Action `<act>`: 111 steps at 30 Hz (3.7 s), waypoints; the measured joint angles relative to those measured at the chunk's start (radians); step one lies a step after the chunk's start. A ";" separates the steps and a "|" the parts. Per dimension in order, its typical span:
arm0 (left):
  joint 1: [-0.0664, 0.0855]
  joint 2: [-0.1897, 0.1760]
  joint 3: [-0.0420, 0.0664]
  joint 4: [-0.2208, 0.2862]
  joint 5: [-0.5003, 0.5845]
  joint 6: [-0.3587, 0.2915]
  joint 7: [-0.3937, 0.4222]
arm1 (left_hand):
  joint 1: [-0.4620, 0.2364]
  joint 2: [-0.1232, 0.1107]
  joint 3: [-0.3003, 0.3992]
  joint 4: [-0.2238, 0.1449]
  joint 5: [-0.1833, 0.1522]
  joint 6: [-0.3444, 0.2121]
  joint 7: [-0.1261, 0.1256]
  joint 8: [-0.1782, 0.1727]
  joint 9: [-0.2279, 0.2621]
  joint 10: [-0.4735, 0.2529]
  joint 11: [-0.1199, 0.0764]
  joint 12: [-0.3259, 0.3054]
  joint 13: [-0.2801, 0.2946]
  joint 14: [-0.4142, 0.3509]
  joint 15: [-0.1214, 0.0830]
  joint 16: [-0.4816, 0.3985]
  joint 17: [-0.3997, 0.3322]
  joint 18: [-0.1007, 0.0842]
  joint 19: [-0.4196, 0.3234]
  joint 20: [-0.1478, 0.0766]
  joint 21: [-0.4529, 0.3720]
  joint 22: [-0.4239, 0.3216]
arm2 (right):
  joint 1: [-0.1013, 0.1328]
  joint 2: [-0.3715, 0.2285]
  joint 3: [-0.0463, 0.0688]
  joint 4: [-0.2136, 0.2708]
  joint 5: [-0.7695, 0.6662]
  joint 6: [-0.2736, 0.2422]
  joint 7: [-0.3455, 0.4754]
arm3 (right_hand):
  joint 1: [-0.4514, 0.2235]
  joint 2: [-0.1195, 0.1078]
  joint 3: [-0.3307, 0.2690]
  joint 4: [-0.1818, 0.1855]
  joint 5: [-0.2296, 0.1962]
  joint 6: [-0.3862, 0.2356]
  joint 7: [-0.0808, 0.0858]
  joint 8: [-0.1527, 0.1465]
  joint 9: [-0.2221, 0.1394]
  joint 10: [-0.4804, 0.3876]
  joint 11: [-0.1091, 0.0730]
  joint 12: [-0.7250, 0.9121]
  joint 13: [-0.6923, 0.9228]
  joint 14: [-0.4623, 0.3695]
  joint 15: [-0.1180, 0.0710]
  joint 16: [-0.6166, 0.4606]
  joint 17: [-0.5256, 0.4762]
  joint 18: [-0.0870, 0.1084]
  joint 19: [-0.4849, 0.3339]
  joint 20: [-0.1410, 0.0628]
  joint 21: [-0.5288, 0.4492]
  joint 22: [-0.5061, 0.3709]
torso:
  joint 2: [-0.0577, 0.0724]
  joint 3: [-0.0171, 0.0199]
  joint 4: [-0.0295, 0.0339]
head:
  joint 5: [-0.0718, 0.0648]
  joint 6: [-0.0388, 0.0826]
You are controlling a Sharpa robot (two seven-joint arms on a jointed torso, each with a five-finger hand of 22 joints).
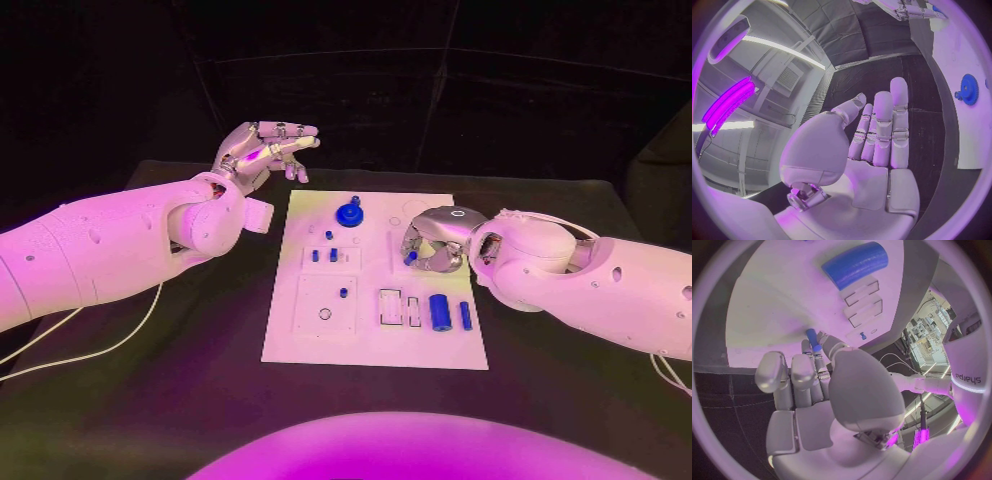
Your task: Assemble the parts on the task board
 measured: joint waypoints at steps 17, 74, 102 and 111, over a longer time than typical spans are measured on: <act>0.000 -0.003 0.000 0.001 0.000 0.002 -0.004 | 0.000 0.000 0.000 0.000 0.000 0.000 0.000 0.000 0.000 0.000 0.000 0.000 0.000 0.000 0.000 0.000 0.000 0.000 0.000 0.000 0.000 0.000 | 0.000 -0.003 0.000 0.001 -0.006 -0.042 0.014 | 0.018 0.018 0.124 -0.038 -0.069 0.112 -0.003 0.031 0.011 0.109 0.002 0.001 0.012 0.004 -0.011 0.047 0.058 0.000 0.041 -0.013 0.064 0.084 | 0.000 0.0004 -0.0001 | 0.000 -0.003; 0.000 0.022 0.000 -0.012 -0.001 0.008 -0.006 | 0.000 0.000 0.000 0.000 0.000 -0.004 0.004 0.004 0.000 0.000 0.000 0.005 -0.001 -0.007 0.000 0.000 -0.001 0.000 0.000 0.000 -0.004 -0.002 | -0.056 0.226 -0.002 0.043 0.057 -0.030 0.129 | 0.012 0.001 0.209 -0.088 -0.060 0.095 0.013 0.004 0.001 0.109 0.006 -0.050 0.008 0.000 -0.007 0.059 0.063 0.000 0.045 -0.002 0.074 0.096 | 0.001 -0.0007 -0.0003 | 0.051 -0.008; 0.000 0.020 0.000 -0.014 -0.001 0.010 -0.006 | 0.000 0.000 0.000 0.000 0.000 -0.004 0.004 0.004 0.000 0.000 0.000 0.005 -0.001 -0.007 0.000 0.000 -0.001 0.000 0.000 0.000 -0.004 -0.002 | -0.070 0.249 -0.007 0.022 -0.010 0.042 0.108 | 0.007 -0.004 0.212 -0.091 -0.060 0.097 0.015 0.000 0.002 0.111 0.004 -0.054 0.010 0.000 -0.007 0.059 0.062 0.000 0.045 -0.002 0.074 0.096 | 0.000 -0.0002 0.0000 | 0.047 -0.012; 0.000 0.020 -0.001 -0.013 -0.001 0.010 -0.007 | 0.000 0.000 0.000 0.000 0.000 -0.004 0.004 0.004 0.000 -0.003 0.004 0.005 -0.002 -0.007 0.000 0.000 -0.002 0.000 0.000 0.000 -0.004 -0.003 | -0.072 0.252 -0.007 0.020 -0.021 0.044 0.104 | 0.007 -0.004 0.212 -0.091 -0.061 0.097 0.015 -0.001 0.001 0.111 0.004 -0.054 0.010 0.000 -0.007 0.059 0.062 0.000 0.044 -0.002 0.074 0.096 | 0.000 -0.0002 -0.0008 | 0.052 -0.013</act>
